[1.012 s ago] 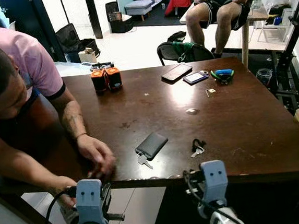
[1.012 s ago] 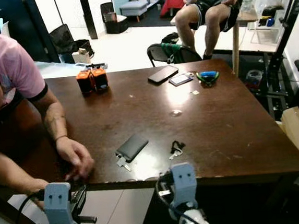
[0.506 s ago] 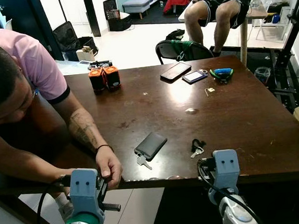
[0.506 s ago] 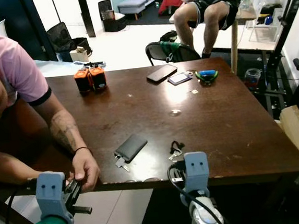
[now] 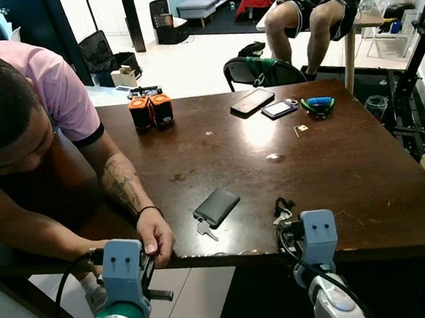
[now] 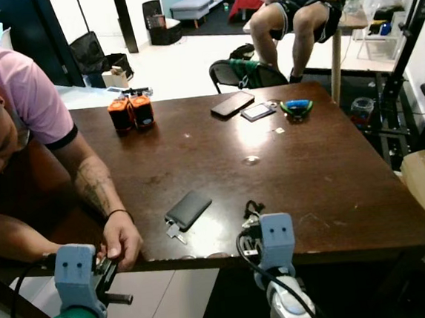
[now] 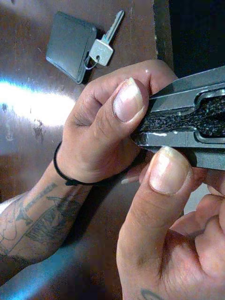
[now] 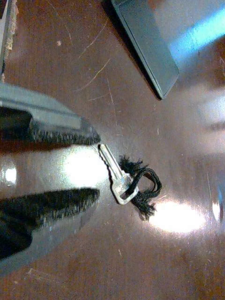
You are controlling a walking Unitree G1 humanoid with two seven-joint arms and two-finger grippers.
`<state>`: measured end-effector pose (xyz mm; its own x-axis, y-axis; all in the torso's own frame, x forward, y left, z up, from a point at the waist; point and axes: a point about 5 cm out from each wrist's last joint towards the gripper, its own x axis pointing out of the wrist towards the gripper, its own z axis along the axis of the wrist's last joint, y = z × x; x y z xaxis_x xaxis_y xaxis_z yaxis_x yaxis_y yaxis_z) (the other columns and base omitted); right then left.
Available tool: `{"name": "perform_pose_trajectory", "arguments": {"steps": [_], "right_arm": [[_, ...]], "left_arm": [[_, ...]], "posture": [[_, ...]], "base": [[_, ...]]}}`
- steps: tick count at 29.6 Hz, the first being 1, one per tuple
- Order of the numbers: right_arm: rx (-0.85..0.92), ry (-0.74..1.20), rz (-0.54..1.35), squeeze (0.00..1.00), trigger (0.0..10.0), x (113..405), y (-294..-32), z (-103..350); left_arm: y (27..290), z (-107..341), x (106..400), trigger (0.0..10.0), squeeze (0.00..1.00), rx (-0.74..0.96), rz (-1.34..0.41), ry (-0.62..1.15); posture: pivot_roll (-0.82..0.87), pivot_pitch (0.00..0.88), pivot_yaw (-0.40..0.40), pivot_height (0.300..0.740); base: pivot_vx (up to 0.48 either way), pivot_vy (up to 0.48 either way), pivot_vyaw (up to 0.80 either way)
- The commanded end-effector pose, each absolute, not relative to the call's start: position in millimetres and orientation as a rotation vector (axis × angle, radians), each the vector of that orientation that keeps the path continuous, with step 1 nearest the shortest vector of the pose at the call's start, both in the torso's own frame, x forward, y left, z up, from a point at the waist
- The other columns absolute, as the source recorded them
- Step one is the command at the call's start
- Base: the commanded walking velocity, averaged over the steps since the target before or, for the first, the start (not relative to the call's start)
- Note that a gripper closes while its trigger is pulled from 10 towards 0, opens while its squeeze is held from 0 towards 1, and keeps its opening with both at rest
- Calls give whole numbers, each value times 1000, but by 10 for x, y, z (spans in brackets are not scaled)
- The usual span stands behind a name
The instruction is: Hang keys on a hook
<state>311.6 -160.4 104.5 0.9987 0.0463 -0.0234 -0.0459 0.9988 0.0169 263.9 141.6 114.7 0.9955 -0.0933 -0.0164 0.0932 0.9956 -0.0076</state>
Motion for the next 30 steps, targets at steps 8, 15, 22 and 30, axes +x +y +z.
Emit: {"name": "perform_pose_trajectory", "arguments": {"steps": [8, 15, 22, 30], "right_arm": [[31, 42, 61, 82, 10000, 3210, -1529, 1047], [66, 54, 66, 0, 10000, 3407, -1486, 1184], [71, 130, 114, 0, 10000, 3512, -1373, 1193], [26, 254, 163, 0, 10000, 3538, -1292, 1101]], "left_arm": [[1425, 1006, 2581, 10000, 0, 11, -99, 99], [1406, 1004, 2575, 10000, 0, 8, -102, 104], [1399, 1006, 2575, 10000, 0, 5, -112, 111], [1375, 996, 2548, 10000, 0, 0, -136, 124]], "posture": [[-46, 90, 173, 740], [-46, 91, 174, 740], [-46, 91, 174, 740], [-38, 93, 174, 740]], "base": [[0, 0, 0], [0, 0, 0], [0, 0, 0], [0, 0, 0]]}}
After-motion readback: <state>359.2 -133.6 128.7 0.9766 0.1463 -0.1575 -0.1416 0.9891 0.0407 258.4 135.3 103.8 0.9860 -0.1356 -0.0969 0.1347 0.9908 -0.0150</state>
